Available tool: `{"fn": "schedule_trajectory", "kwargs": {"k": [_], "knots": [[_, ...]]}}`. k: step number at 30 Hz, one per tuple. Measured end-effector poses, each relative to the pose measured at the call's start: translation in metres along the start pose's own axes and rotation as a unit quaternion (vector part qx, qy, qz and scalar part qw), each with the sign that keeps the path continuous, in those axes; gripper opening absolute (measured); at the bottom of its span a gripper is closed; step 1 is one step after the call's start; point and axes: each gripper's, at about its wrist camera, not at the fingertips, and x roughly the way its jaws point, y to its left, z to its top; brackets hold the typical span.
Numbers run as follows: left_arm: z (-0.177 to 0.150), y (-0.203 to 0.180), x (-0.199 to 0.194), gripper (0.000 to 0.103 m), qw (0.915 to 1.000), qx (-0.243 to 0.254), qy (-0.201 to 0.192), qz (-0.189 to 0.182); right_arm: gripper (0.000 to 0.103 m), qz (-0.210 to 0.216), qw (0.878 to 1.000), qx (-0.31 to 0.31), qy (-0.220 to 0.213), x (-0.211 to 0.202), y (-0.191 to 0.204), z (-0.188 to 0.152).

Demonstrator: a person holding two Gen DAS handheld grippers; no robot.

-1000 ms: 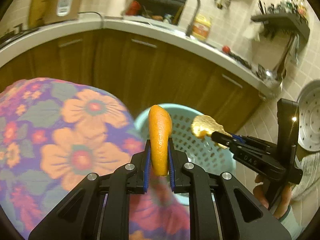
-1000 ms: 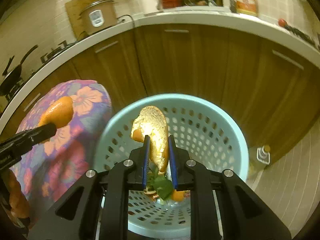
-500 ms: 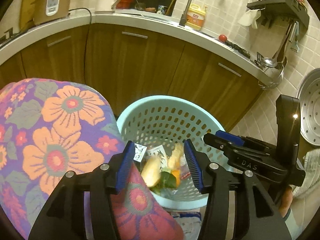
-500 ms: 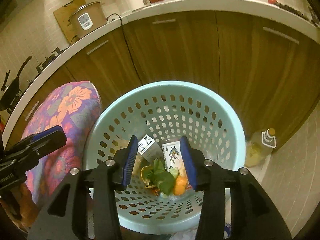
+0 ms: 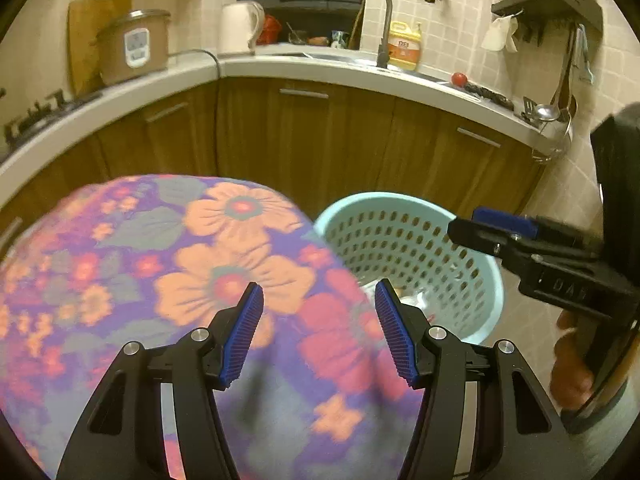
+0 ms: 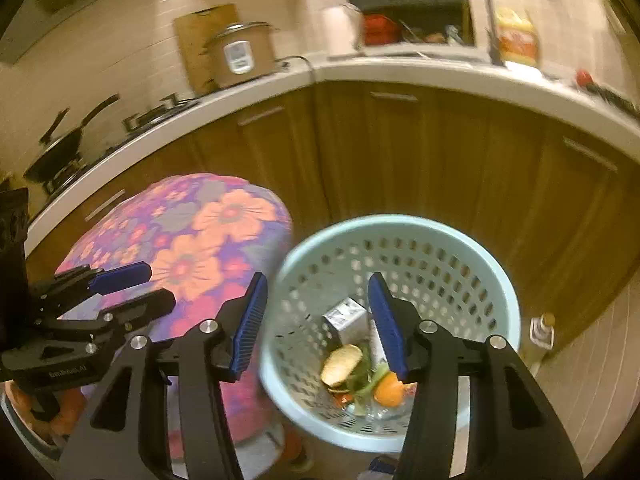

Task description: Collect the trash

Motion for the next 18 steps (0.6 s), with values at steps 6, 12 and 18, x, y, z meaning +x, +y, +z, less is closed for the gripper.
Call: {"fn": "schedule_trajectory", "kwargs": {"k": [6,12,18], "knots": [[-0.013,0.029,-0.023,0.062,0.9978,-0.028,-0.03,0.053,0.052,0.003,0.999,-0.033,-0.012,-0.004,0.041,0.0],[-0.026,0.04,-0.043,0.068,0.9924,-0.047,-0.061,0.095,0.054,0.002,0.999,-0.037,-0.019,-0.001,0.068,-0.007],[-0.037,0.052,-0.045,0.075,0.9859,-0.074,-0.084,0.124,0.054,0.011,0.999,-0.046,-0.021,0.001,0.091,-0.009]]}}
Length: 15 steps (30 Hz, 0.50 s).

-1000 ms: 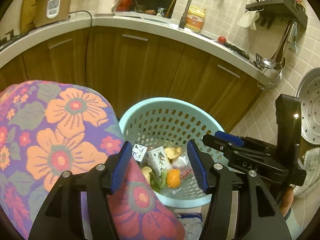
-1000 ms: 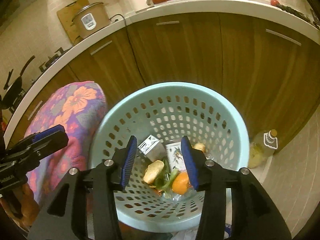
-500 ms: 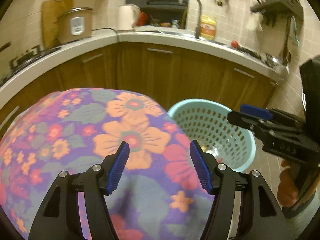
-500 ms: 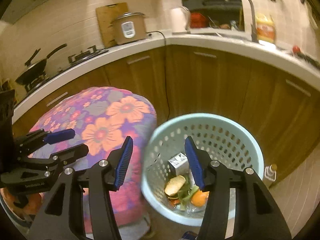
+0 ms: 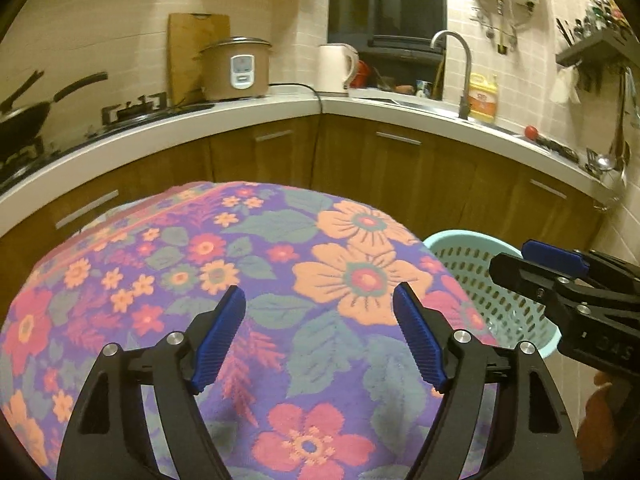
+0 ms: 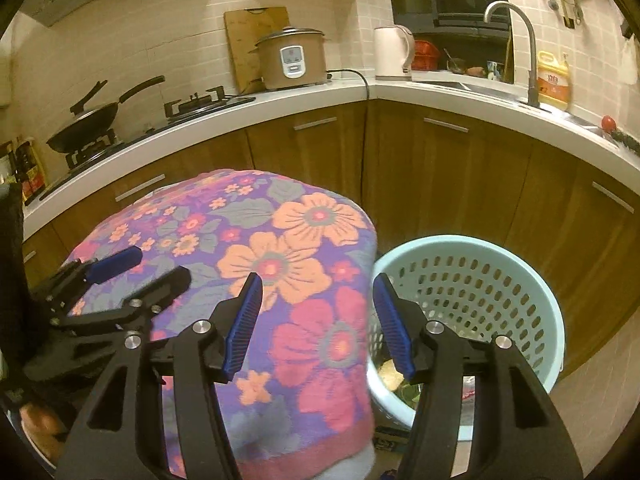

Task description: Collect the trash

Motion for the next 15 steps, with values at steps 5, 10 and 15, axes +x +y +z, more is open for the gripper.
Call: {"fn": "schedule_trajectory", "kwargs": {"k": [5,10,15], "knots": [[-0.001,0.013,-0.001,0.078,0.9995,-0.03,-0.007,-0.011,0.054,-0.007,1.0,0.001,-0.014,-0.002,0.005,0.0],[-0.001,0.023,-0.004,0.079,0.9985,-0.053,-0.012,-0.004,0.054,-0.007,1.0,0.014,-0.021,0.003,0.008,0.001],[-0.002,0.028,-0.002,0.079,0.9979,-0.063,-0.009,0.0,0.054,-0.015,0.999,0.009,-0.031,0.004,0.015,0.002]]}}
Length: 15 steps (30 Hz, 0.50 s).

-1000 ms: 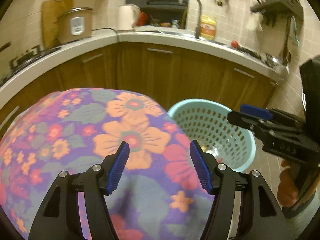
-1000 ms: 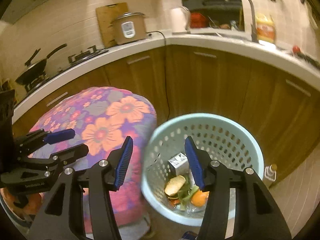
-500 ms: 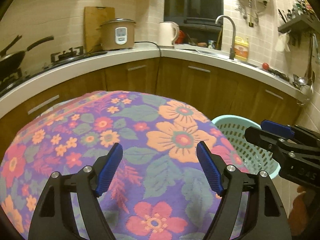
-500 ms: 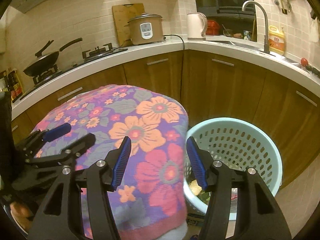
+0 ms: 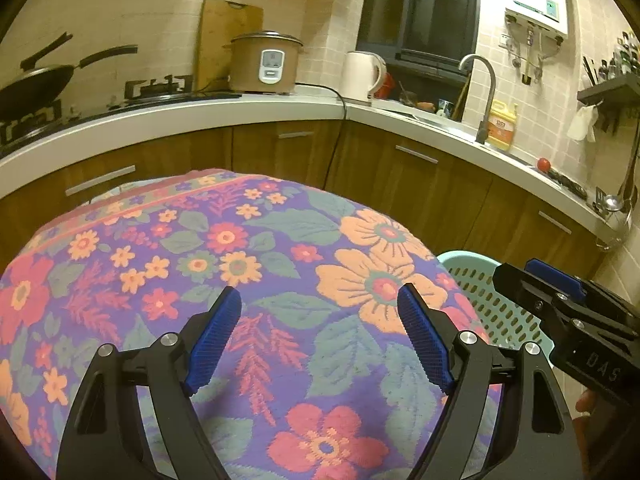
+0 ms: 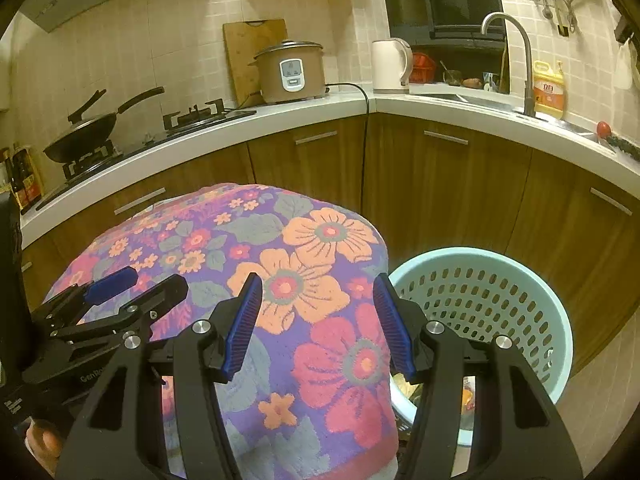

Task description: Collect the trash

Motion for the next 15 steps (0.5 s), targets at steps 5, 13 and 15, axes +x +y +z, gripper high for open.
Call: {"fn": "schedule_trajectory", "kwargs": {"k": [5,13,15], "knots": [[0.0,0.0,-0.004,0.079,0.9999,0.002,-0.011,0.008,0.054,-0.006,1.0,-0.01,-0.002,-0.002,0.006,-0.002],[0.0,-0.001,-0.005,0.079,0.9999,0.003,-0.011,0.008,0.058,-0.008,1.0,-0.014,-0.012,-0.009,0.005,-0.002],[-0.001,-0.002,-0.005,0.079,0.9999,0.002,-0.01,0.008,0.061,-0.01,1.0,-0.015,-0.014,-0.01,0.004,-0.002]]}}
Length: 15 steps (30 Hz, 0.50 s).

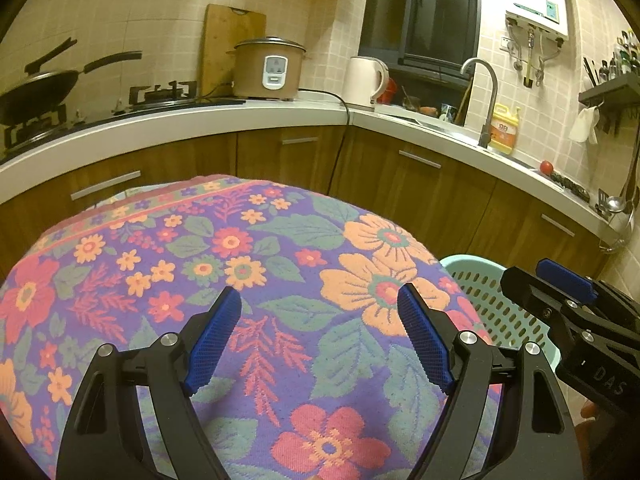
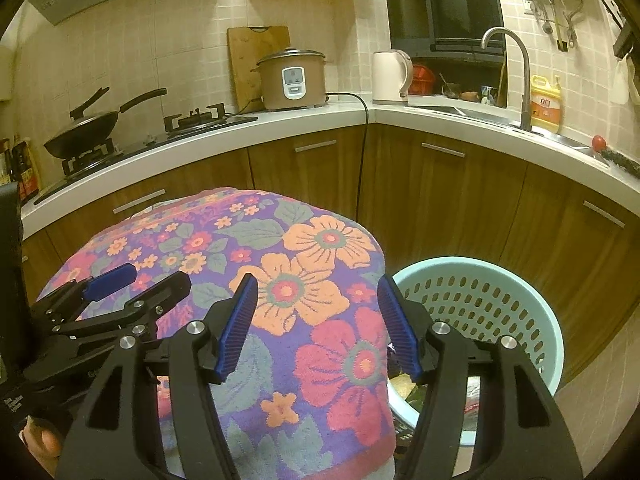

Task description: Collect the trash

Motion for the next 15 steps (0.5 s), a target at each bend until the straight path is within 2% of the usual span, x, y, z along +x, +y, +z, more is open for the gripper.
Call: {"fn": "schedule_trajectory", "kwargs": {"k": [4,15], "knots": [[0.0016,0.004,0.0022,0.079,0.9998,-0.008,0.007,-0.014,0.063,0.004,1.0,0.004,-0.002,-0.0012,-0.0018,0.0007],[0.0019,0.0059,0.0025,0.079,0.9998,-0.007,0.007,-0.015,0.065,0.003,1.0,0.009,-0.008,-0.0059,-0.0074,0.0024]]}}
